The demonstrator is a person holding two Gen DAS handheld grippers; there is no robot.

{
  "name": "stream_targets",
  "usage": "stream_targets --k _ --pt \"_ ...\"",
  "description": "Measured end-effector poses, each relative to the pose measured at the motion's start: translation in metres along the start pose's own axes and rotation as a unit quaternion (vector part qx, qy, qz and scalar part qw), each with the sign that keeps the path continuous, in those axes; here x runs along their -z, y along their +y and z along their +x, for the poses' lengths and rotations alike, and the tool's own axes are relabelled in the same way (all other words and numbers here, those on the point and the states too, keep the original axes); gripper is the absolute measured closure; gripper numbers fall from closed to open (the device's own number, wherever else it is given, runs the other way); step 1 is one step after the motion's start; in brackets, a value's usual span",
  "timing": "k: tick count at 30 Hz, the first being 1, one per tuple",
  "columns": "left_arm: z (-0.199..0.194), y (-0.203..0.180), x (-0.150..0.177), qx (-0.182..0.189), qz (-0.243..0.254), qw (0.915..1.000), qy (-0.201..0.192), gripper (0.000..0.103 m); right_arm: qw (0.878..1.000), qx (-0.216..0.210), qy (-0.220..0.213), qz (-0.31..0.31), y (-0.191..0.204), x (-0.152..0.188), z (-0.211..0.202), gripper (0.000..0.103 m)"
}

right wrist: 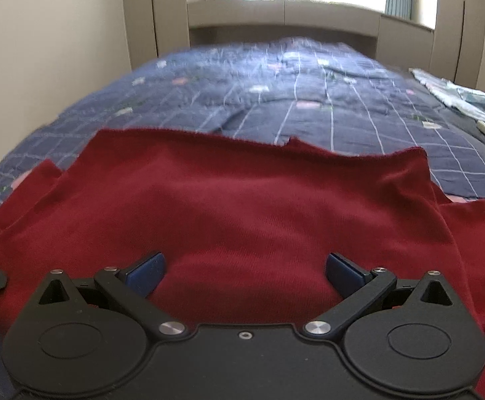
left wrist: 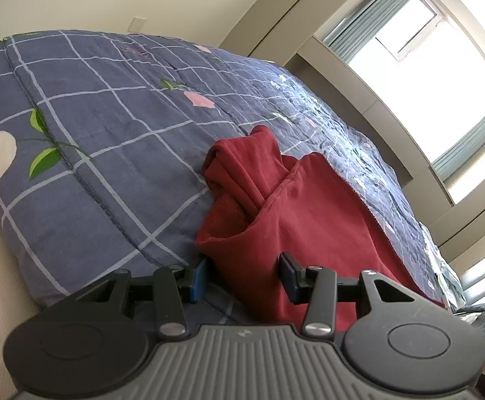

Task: Fold small clothes

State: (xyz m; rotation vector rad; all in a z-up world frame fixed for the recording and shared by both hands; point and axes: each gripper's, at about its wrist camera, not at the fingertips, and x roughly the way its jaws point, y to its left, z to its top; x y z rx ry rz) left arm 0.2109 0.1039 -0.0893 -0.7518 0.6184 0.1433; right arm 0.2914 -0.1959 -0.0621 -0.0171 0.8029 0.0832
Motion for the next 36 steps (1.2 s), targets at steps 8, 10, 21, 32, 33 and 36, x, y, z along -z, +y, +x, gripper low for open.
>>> stream_targets --k 8,10,21,32,33,36 --pt "-0.002 -0.005 -0.002 0.011 0.016 0.9998 -0.005 0.089 1.000 -0.002 0.012 0.000 0.002 0.001 -0.006 0.000" --pt "-0.006 -0.011 -0.003 0.015 0.035 0.9992 -0.015 0.094 1.000 -0.004 0.012 0.000 0.001 0.001 -0.007 0.000" --pt "-0.004 -0.012 -0.005 0.002 0.024 0.9997 0.002 0.079 0.999 -0.018 -0.021 -0.026 -0.003 0.013 -0.013 0.000" --pt "0.010 0.007 -0.003 0.017 -0.058 0.9982 0.000 0.058 0.996 0.003 -0.068 -0.053 0.002 0.042 -0.031 0.000" --pt "0.012 0.007 -0.003 0.006 -0.061 0.9981 -0.001 0.078 0.996 0.002 -0.070 -0.047 0.002 0.044 -0.033 0.000" --pt "0.013 0.005 -0.007 0.019 -0.063 0.9978 -0.004 0.094 0.996 -0.003 -0.079 -0.032 -0.001 0.052 -0.037 0.000"
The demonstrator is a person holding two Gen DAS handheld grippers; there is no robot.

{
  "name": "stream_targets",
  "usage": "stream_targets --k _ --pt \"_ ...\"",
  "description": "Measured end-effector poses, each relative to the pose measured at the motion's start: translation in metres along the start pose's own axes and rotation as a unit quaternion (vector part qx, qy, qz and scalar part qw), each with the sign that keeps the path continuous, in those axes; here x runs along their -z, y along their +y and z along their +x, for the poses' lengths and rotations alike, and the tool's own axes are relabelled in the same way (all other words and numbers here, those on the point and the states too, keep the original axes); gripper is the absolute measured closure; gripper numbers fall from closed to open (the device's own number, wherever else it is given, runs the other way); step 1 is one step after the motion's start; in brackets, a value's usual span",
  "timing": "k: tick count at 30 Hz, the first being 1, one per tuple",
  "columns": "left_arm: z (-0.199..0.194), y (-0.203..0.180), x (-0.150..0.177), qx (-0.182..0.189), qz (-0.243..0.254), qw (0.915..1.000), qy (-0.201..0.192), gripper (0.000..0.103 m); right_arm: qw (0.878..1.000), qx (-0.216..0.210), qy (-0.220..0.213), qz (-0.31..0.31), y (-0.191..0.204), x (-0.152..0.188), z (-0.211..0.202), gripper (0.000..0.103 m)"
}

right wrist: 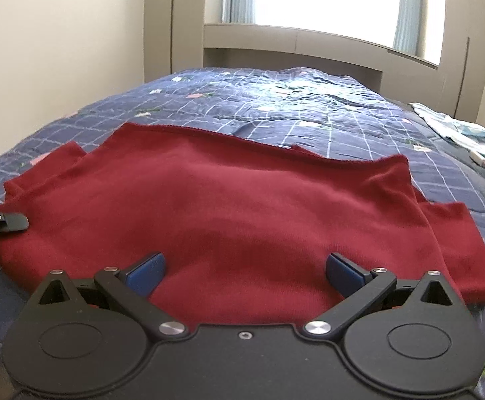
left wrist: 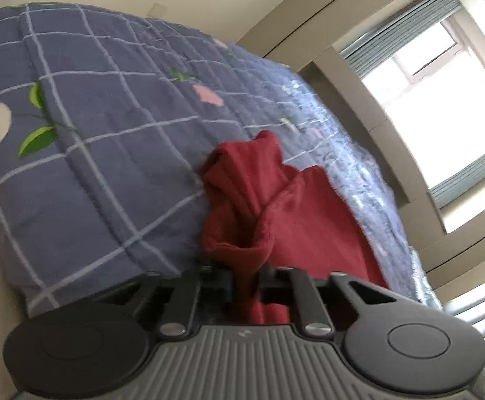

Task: Fold small clothes

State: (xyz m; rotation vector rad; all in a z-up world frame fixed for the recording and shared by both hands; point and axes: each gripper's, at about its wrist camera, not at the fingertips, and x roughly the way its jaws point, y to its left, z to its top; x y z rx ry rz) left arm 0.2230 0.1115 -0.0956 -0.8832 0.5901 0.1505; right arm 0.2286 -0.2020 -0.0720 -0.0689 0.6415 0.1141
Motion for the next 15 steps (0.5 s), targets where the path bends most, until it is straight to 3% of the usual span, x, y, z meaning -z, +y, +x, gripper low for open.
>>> stream_targets --k 5,9,12,15 --pt "-0.015 -0.039 -0.006 0.040 0.107 0.9925 -0.044 0.096 0.999 -0.010 -0.020 0.025 -0.012 0.002 -0.010 0.001" --pt "-0.015 -0.087 -0.014 0.108 0.179 0.9766 -0.052 0.096 0.997 -0.004 -0.054 0.054 -0.035 -0.002 -0.023 0.001" --pt "-0.015 -0.137 -0.010 0.168 0.249 0.9526 -0.048 0.096 0.993 0.019 -0.082 0.078 -0.058 -0.003 -0.038 0.001" --pt "-0.015 -0.185 0.010 0.230 0.318 0.9192 -0.031 0.096 0.987 0.057 -0.103 0.105 -0.085 -0.001 -0.055 0.001"
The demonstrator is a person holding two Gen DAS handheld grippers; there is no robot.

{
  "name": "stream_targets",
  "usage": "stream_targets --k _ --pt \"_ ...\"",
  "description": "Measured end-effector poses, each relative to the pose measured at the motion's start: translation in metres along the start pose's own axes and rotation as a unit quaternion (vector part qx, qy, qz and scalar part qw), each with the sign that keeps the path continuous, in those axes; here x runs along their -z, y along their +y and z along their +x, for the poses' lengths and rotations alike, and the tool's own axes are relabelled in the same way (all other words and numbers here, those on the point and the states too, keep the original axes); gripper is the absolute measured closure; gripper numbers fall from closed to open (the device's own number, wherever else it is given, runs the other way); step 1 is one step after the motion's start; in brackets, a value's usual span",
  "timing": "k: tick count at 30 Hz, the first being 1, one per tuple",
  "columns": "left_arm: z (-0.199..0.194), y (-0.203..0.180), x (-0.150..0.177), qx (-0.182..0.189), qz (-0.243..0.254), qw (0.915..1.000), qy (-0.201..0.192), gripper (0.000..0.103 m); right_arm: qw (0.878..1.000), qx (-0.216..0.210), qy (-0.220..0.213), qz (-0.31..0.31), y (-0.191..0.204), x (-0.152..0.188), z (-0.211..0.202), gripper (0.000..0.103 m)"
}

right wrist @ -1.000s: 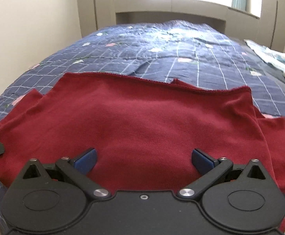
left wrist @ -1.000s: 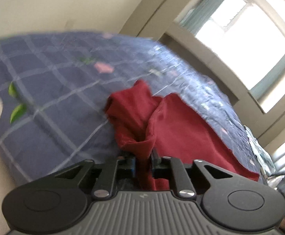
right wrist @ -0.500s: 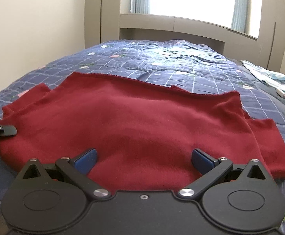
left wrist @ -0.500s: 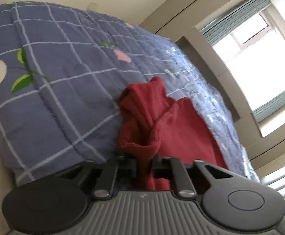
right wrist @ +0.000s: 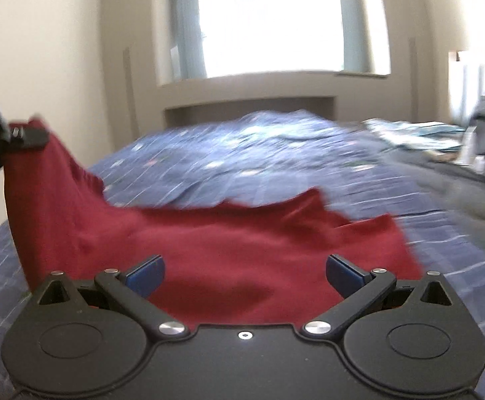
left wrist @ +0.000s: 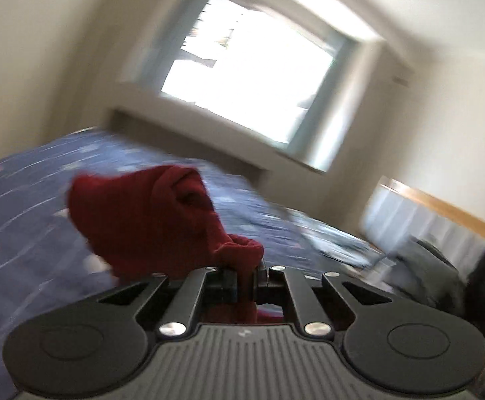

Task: Fold small clothes

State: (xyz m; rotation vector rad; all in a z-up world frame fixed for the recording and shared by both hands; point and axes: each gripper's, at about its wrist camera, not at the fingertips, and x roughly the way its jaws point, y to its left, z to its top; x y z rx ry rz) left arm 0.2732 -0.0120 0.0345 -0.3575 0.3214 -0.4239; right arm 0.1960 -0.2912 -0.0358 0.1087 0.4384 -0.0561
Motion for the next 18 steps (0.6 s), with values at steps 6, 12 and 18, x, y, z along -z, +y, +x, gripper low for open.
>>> stream_targets --k 6,12,18 --pt "0.042 -0.084 0.026 0.112 0.098 0.9854 0.082 0.096 0.993 0.098 -0.009 0.062 -0.076 0.005 -0.030 0.001" --pt "0.073 -0.114 0.095 0.124 0.139 0.9623 0.198 0.096 0.978 0.172 0.021 0.116 -0.139 0.033 -0.053 0.001" --pt "0.073 -0.106 0.121 0.097 0.157 0.9592 0.214 0.087 0.976 0.162 0.033 0.145 -0.159 0.050 -0.060 0.001"
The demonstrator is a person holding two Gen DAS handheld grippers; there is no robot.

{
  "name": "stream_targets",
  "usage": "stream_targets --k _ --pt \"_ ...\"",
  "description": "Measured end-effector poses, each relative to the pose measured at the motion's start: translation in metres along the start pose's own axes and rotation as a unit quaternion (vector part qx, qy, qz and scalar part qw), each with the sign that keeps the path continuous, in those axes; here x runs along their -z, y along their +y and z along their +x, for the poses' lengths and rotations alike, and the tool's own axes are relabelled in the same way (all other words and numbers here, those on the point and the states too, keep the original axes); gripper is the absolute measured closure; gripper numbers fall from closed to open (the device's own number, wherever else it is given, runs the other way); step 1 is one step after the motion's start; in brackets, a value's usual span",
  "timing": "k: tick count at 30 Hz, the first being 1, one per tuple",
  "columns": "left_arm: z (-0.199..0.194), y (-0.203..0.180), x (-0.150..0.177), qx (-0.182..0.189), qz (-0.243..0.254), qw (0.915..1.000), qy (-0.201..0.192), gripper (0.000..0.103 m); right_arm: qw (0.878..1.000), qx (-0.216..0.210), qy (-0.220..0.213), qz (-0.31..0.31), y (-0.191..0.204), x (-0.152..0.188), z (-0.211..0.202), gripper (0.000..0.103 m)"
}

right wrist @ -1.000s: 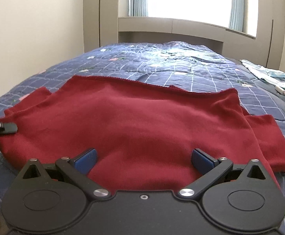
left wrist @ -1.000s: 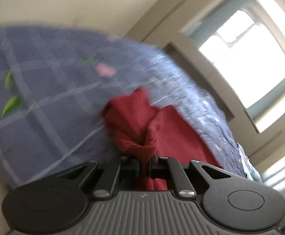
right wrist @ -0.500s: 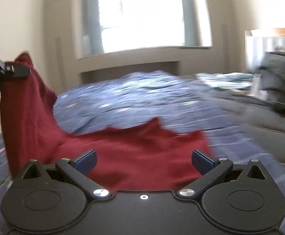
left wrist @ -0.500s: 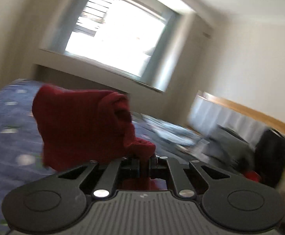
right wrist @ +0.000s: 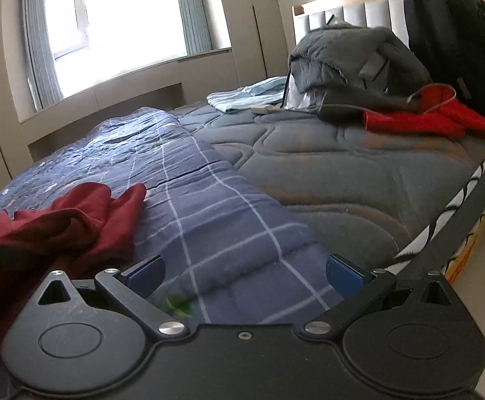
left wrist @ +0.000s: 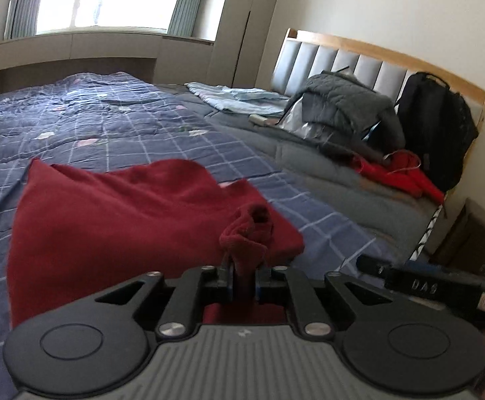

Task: Fold small clothes

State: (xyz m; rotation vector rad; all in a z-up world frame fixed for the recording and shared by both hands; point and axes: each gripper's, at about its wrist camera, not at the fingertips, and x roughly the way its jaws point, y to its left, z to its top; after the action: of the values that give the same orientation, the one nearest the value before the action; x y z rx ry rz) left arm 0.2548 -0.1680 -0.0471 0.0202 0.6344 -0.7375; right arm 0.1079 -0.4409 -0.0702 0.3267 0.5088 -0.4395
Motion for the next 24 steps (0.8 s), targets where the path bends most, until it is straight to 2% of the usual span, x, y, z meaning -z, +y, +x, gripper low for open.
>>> stream_targets --k 1,2,3,4,8,12,13,14,16,18,20,23,24 --pt "-0.002 -0.001 0.002 -0.007 0.005 1.0000 0.002 0.075 1.000 -0.011 0.001 0.004 0.000 0.000 0.000 0.001" --pt "-0.006 -0.003 0.002 -0.011 0.009 0.9999 0.003 0.067 1.000 -0.025 0.003 0.007 0.002 -0.005 0.003 0.001" --pt "-0.010 -0.004 0.003 -0.018 0.013 0.9997 0.003 0.052 0.999 -0.043 0.004 0.011 0.003 -0.007 0.005 0.001" --pt "-0.013 -0.009 0.002 -0.027 0.017 0.9995 0.002 0.049 0.998 -0.062 0.007 0.014 0.004 -0.012 0.007 0.001" --pt "-0.024 -0.017 0.009 -0.054 0.037 0.9979 -0.002 0.049 0.984 -0.175 0.031 0.031 0.016 -0.038 0.030 0.001" --pt "-0.026 -0.024 0.013 -0.059 0.061 0.9963 -0.016 0.062 0.963 -0.260 0.063 0.029 0.039 -0.066 0.069 0.001" --pt "-0.026 -0.027 0.014 -0.061 0.067 0.9957 -0.021 0.066 0.959 -0.273 0.068 0.026 0.044 -0.070 0.078 0.002" --pt "-0.026 -0.028 0.014 -0.060 0.072 0.9953 -0.024 0.068 0.956 -0.282 0.078 0.022 0.051 -0.076 0.091 0.008" --pt "-0.026 -0.032 0.015 -0.054 0.082 0.9948 -0.028 0.079 0.955 -0.279 0.101 0.012 0.062 -0.081 0.110 0.018" --pt "-0.025 -0.033 0.015 -0.055 0.087 0.9942 -0.029 0.086 0.955 -0.276 0.113 -0.001 0.073 -0.082 0.123 0.036" --pt "-0.026 -0.031 0.016 -0.053 0.084 0.9947 -0.027 0.090 0.953 -0.274 0.126 -0.011 0.082 -0.081 0.134 0.040" --pt "-0.028 -0.028 0.017 -0.047 0.075 0.9956 -0.028 0.091 0.954 -0.272 0.124 -0.022 0.090 -0.081 0.138 0.044" --pt "-0.028 -0.028 0.017 -0.047 0.075 0.9956 -0.028 0.092 0.954 -0.272 0.125 -0.023 0.092 -0.082 0.139 0.049"
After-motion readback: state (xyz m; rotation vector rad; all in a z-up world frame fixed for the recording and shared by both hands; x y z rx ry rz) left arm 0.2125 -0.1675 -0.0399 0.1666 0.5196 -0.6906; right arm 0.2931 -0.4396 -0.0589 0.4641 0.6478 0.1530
